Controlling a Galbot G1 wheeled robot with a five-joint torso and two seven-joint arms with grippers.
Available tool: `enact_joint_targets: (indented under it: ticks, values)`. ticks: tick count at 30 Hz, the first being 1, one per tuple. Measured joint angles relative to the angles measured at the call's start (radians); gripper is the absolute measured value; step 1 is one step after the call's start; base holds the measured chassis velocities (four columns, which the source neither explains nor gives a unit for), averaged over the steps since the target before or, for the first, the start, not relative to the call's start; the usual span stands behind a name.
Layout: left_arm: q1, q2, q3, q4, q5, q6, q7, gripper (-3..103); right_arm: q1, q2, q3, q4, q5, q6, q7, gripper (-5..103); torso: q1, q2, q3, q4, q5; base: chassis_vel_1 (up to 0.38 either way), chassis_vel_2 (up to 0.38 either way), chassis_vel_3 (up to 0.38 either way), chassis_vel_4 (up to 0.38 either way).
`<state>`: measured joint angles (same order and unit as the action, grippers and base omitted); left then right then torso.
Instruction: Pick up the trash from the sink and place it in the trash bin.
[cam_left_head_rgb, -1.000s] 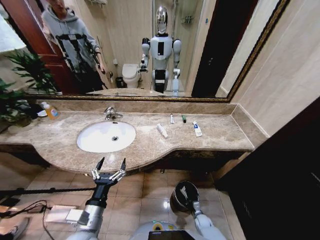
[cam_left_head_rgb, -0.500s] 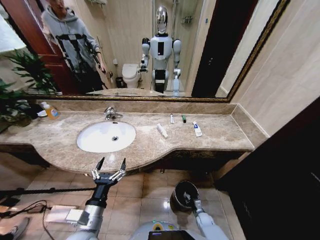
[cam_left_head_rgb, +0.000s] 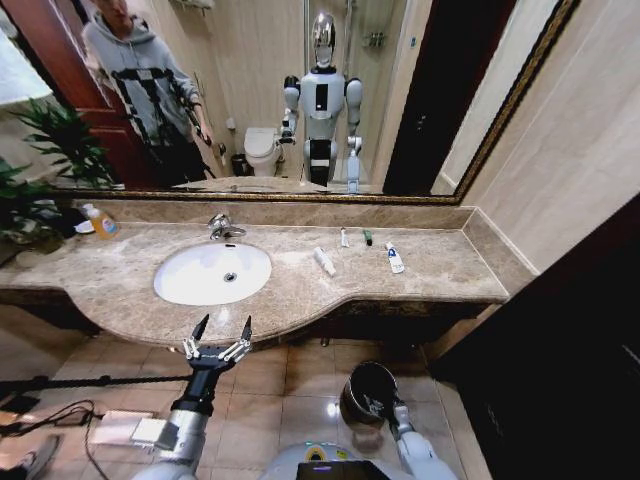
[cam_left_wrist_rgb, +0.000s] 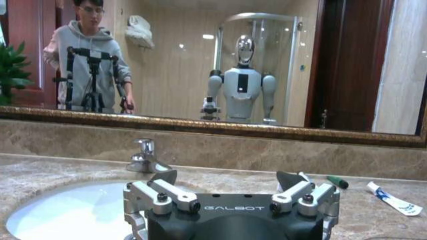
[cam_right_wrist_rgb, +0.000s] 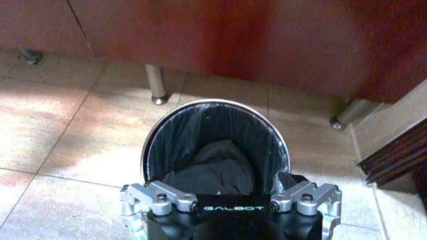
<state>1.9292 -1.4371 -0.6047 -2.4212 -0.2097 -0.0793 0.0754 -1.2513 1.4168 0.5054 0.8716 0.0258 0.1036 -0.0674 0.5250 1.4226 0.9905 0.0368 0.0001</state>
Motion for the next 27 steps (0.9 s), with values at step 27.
enact_joint_targets:
  ticks: [27]
  values:
    - [0.000,0.000,0.000,0.000,0.000,0.000,0.000,100,-0.529,-0.060,0.171,1.065,0.173,0.041,0.116,100,0.000,0.000,0.000,0.0000,-0.0003,0.000,0.000,0.000,0.000]
